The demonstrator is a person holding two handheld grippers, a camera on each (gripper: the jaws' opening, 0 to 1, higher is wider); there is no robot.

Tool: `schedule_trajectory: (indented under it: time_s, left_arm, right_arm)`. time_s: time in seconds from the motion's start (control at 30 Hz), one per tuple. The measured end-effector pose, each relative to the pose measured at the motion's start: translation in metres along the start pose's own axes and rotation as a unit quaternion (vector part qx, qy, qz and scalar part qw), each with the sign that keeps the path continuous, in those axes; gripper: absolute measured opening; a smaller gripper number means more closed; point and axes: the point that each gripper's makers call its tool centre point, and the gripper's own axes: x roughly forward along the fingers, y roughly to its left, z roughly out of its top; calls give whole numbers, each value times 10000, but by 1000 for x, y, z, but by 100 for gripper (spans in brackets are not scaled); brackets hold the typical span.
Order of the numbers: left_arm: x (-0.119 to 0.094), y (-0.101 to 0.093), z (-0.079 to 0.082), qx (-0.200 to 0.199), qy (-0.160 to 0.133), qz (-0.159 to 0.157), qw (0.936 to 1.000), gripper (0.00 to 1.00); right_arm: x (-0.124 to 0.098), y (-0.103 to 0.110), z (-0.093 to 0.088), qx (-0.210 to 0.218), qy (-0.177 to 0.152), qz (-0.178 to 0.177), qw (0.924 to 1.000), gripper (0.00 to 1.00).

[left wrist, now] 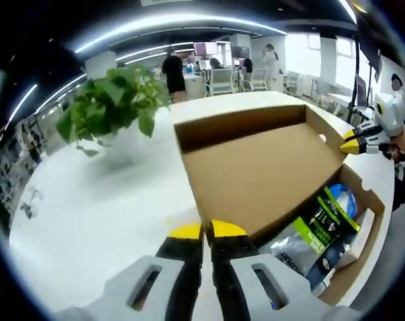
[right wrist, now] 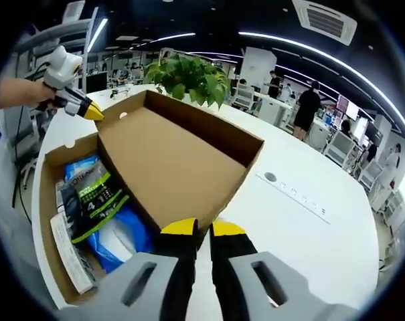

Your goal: Operate the shoe box by opening the lid, removing the specified soft item, and placing it in the target area until the item is outside and the box remains undamaged.

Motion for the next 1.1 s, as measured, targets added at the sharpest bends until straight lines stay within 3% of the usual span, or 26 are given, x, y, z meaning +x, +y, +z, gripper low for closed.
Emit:
schedule_trajectory:
  time_s: [1.1]
  left_arm:
    - [24,3,-4,17,238,104,9997,1]
  right_arm:
    - [17,-7,-12,703,183,-51,9973,5]
